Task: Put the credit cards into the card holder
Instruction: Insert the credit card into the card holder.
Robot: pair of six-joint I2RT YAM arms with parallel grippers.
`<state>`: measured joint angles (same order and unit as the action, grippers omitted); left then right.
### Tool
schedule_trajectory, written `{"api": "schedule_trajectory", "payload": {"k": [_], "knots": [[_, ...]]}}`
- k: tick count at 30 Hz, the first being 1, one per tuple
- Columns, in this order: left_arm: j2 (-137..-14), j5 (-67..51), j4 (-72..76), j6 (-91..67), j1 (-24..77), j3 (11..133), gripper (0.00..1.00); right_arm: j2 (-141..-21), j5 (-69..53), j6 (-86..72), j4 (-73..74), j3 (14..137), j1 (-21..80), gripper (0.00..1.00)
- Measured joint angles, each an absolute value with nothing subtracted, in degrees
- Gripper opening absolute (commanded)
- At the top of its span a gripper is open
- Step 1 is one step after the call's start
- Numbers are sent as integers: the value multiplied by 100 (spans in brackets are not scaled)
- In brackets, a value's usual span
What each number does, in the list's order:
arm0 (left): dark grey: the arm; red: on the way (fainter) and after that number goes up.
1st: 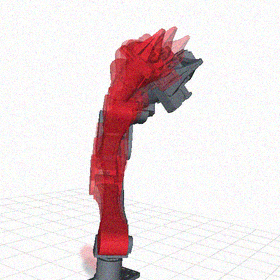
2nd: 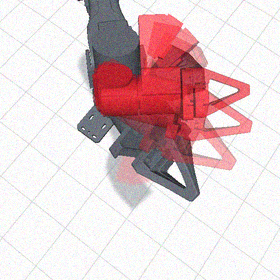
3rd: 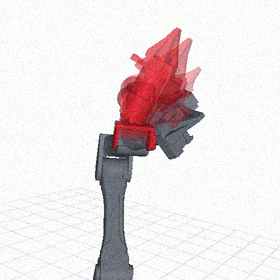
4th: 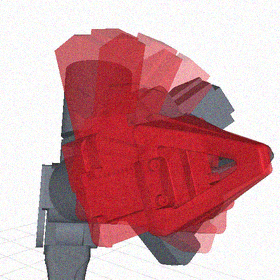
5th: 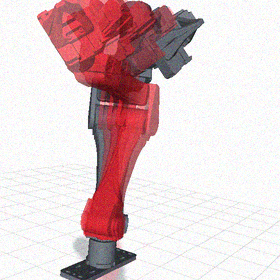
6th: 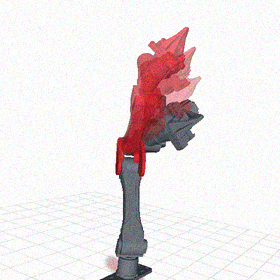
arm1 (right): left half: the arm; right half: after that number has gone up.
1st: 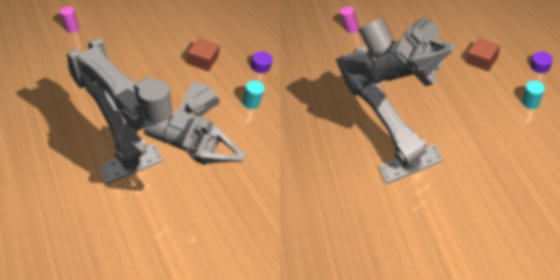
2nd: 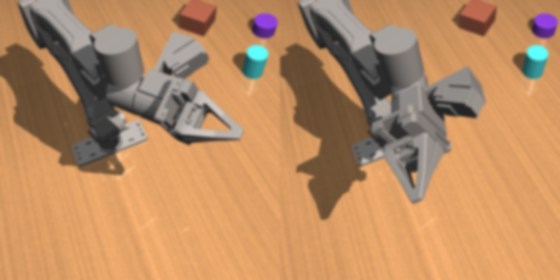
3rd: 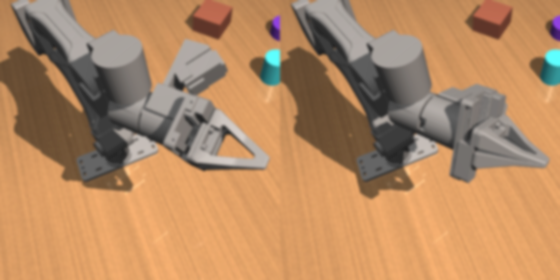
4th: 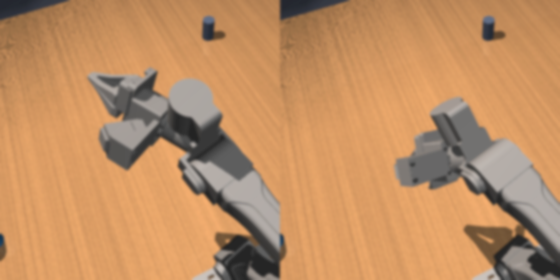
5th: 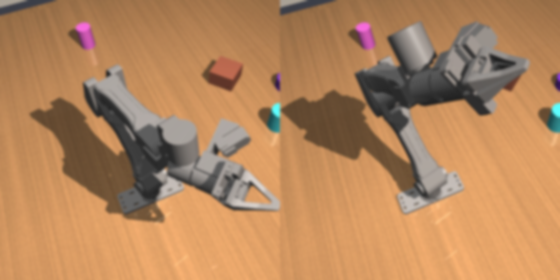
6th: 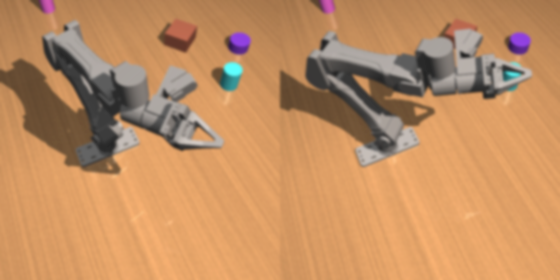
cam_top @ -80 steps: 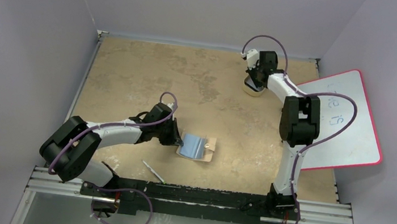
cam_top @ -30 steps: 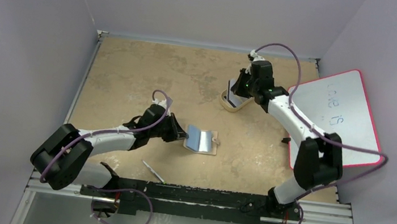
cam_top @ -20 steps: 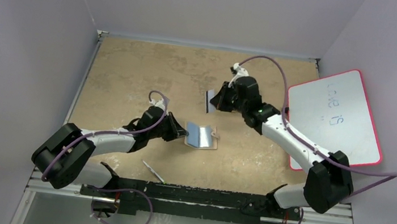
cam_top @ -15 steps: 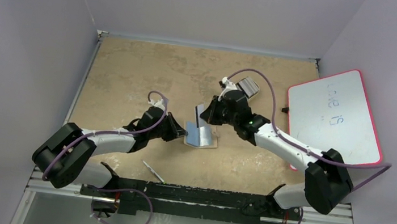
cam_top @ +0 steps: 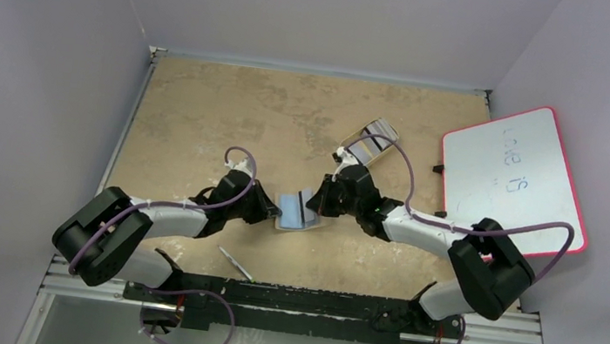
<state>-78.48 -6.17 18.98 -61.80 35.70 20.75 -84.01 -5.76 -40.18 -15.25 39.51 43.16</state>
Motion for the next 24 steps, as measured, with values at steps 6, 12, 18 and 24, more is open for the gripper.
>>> {"api": "schedule_trajectory", "payload": {"k": [6, 12, 18, 24], "knots": [[-7848, -620, 1898, -6128, 3570, 2075, 16, -8438, -923, -4158, -2250, 3457, 4075, 0], [-7802, -613, 1789, -6047, 3570, 2014, 17, -8628, -1321, -4303, -2910, 3138, 3785, 0], [-7612, -593, 1719, -6029, 3570, 1914, 3, -8932, -1590, -4445, -3389, 3055, 3750, 0], [-7572, -591, 1710, -6023, 3570, 1883, 0, -9067, -1741, -4648, -3785, 2921, 3743, 0]]}}
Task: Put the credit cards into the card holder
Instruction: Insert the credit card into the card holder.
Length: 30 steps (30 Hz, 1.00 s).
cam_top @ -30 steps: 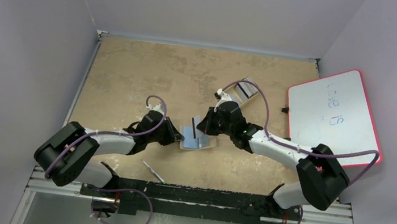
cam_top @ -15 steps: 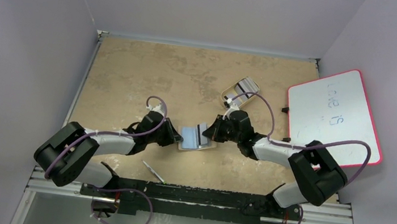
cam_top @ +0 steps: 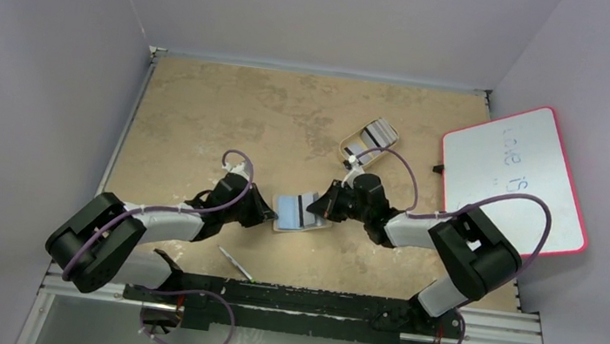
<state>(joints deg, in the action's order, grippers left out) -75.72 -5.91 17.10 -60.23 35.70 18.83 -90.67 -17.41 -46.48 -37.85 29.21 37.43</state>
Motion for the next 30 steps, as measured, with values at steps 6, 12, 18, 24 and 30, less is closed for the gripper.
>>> {"api": "schedule_trajectory", "payload": {"k": [6, 12, 18, 24, 30], "knots": [[-7577, -593, 1712, -6023, 3570, 1883, 0, -9190, -1796, -4860, -4064, 2794, 3739, 0], [-7577, -593, 1710, -6023, 3570, 1883, 0, -9190, -1737, -5068, -4047, 2792, 3736, 0], [-7577, -591, 1710, -6018, 3570, 1883, 0, -9365, -1752, -5183, -4128, 2792, 3732, 0], [-7585, -587, 1710, -5977, 3570, 1883, 0, -9544, -1809, -5293, -4407, 2792, 3717, 0], [-7594, -572, 1710, -5922, 3570, 1883, 0, -9561, -1865, -5328, -4431, 2792, 3710, 0]]}}
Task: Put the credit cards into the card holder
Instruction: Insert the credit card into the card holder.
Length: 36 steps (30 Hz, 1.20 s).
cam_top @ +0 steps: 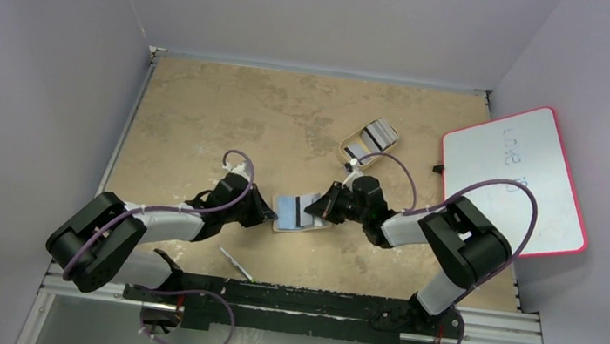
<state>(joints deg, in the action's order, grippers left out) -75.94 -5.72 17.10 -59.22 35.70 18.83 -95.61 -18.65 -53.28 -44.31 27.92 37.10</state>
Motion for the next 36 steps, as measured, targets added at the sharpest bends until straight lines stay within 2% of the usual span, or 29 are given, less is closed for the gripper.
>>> {"api": "schedule_trajectory", "payload": {"k": [15, 20, 24, 27, 36], "knots": [[-7653, -513, 1697, -5896, 3570, 1887, 0, -9865, -2064, -5454, -4630, 2849, 3712, 1], [-7653, -513, 1693, -5894, 3570, 1892, 0, -9909, -2088, -5454, -4584, 2958, 3765, 21], [-7653, -504, 1645, -5894, 3570, 1918, 0, -9865, -1942, -5319, -3944, 3170, 3815, 36], [-7649, -495, 1621, -5894, 3570, 1922, 0, -9620, -1695, -5133, -3369, 3365, 3854, 40], [-7647, -484, 1605, -5894, 3570, 1929, 0, -9327, -1120, -4753, -2318, 3693, 3868, 40]]}}
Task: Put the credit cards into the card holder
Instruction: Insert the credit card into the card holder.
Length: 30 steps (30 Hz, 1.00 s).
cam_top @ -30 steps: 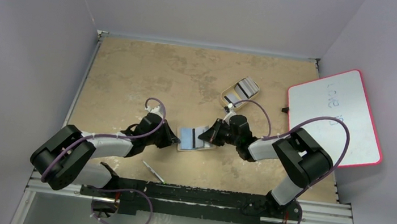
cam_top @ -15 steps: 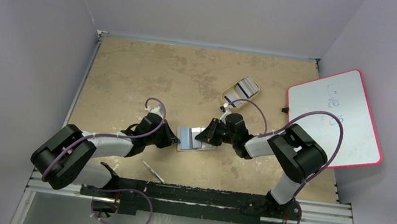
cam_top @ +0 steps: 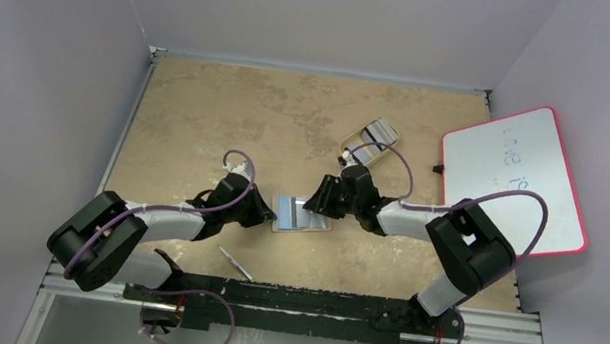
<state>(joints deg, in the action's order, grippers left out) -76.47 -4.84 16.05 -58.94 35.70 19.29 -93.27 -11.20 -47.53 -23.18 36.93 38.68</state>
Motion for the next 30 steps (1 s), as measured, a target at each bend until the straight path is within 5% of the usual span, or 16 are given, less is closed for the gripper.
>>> {"api": "schedule_trajectory", "payload": {"k": [17, 30], "knots": [[-7647, -486, 1564, -5881, 3570, 1953, 0, -9651, -1151, -4821, -2217, 3972, 4200, 20], [-7636, -412, 1299, -5653, 3564, 2099, 0, -9786, -1116, -5282, -2650, 3894, 4270, 21]]}}
